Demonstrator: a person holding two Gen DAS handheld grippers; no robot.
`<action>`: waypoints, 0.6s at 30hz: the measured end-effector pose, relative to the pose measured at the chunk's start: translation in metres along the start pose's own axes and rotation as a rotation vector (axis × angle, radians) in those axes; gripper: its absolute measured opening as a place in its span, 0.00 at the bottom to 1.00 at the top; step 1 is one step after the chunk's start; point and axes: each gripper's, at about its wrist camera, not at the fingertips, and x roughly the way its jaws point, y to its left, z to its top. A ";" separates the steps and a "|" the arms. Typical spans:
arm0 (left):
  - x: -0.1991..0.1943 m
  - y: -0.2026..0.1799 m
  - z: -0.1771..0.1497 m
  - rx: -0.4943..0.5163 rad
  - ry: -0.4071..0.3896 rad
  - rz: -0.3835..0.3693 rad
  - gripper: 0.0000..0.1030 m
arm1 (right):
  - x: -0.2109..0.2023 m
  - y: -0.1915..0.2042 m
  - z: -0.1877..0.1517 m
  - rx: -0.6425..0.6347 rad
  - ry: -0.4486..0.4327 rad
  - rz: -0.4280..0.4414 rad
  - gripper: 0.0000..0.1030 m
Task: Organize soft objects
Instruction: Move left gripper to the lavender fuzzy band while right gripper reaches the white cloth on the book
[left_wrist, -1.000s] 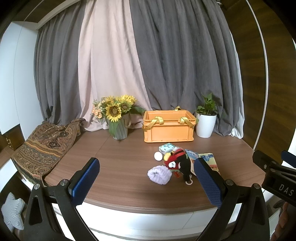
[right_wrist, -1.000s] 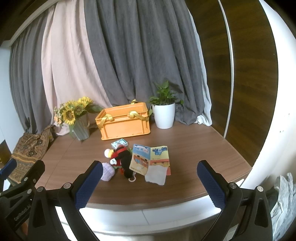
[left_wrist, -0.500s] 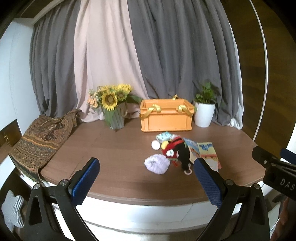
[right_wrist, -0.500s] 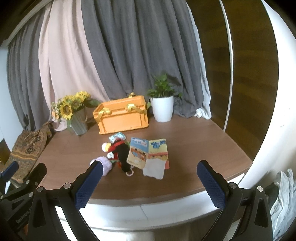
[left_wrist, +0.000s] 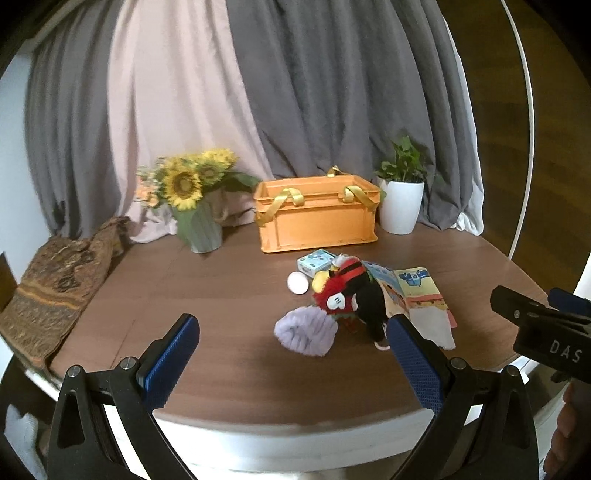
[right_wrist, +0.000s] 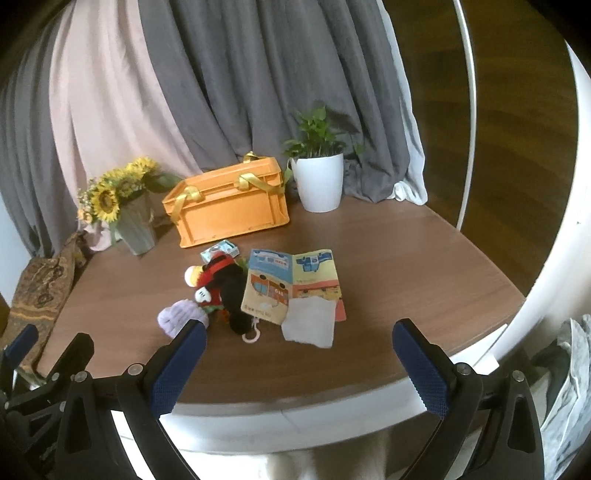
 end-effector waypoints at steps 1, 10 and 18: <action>0.010 0.000 0.003 0.008 0.010 -0.006 1.00 | 0.009 0.001 0.004 0.006 0.009 -0.003 0.99; 0.100 0.006 0.016 0.082 0.111 -0.084 0.96 | 0.086 0.015 0.025 0.036 0.073 -0.086 0.95; 0.158 0.006 0.004 0.142 0.197 -0.154 0.90 | 0.141 0.017 0.014 0.100 0.146 -0.176 0.89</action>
